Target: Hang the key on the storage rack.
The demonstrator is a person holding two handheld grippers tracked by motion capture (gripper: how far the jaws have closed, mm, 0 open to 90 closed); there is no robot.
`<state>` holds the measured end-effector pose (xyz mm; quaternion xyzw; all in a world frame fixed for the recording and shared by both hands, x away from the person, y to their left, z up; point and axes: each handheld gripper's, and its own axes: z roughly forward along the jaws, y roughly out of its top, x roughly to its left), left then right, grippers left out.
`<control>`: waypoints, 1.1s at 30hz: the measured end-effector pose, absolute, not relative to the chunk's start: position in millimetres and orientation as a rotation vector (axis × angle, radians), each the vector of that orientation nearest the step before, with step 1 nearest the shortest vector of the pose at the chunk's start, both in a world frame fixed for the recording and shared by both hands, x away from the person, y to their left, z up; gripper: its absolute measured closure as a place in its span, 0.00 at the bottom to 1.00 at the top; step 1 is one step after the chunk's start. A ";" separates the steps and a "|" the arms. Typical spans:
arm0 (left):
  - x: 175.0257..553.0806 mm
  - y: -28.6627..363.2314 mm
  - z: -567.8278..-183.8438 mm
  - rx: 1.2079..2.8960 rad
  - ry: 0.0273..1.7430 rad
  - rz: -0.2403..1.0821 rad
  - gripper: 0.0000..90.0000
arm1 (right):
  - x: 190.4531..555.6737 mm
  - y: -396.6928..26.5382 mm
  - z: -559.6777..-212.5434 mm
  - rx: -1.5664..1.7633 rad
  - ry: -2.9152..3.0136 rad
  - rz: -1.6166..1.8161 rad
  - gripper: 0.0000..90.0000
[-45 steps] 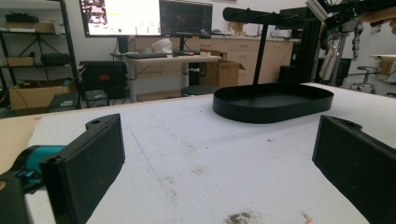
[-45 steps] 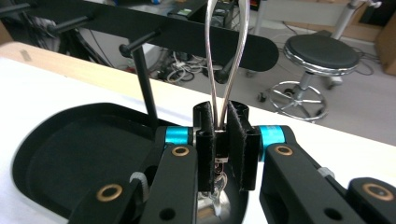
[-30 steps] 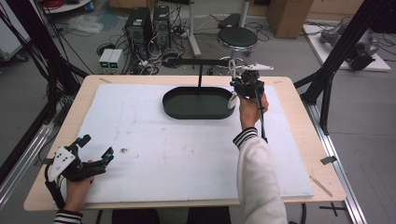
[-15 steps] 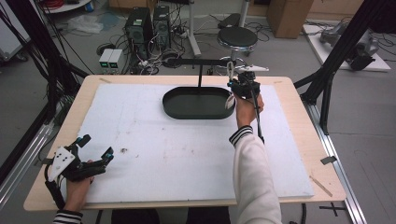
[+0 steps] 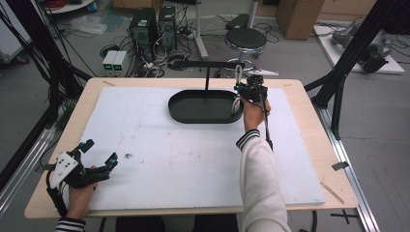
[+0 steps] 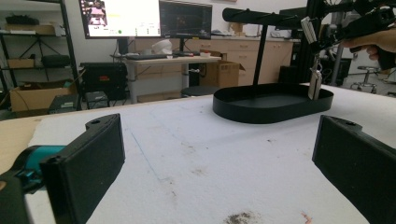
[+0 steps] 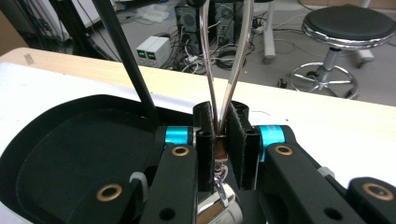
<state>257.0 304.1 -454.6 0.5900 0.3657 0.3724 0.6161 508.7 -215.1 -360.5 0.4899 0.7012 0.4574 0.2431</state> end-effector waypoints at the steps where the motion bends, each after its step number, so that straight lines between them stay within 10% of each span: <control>1: 257.0 304.1 -454.6 1.359 0.842 0.858 0.03 | 509.7 -215.5 -361.5 1.336 1.921 1.259 0.91; 13: 256.8 303.6 -454.8 1.356 0.838 0.859 0.03 | 513.8 -222.5 -365.8 1.361 1.948 1.260 0.81; 20: 256.8 303.7 -454.8 1.355 0.841 0.859 0.03 | 514.7 -230.3 -366.5 1.398 1.919 1.333 0.49; 23: 256.9 303.8 -454.7 1.357 0.841 0.860 0.03 | 510.3 -233.3 -363.1 1.407 1.933 1.294 0.08; 33: 256.7 303.3 -454.7 1.356 0.839 0.861 0.03 | 469.0 -250.4 -342.8 1.145 1.976 1.527 0.00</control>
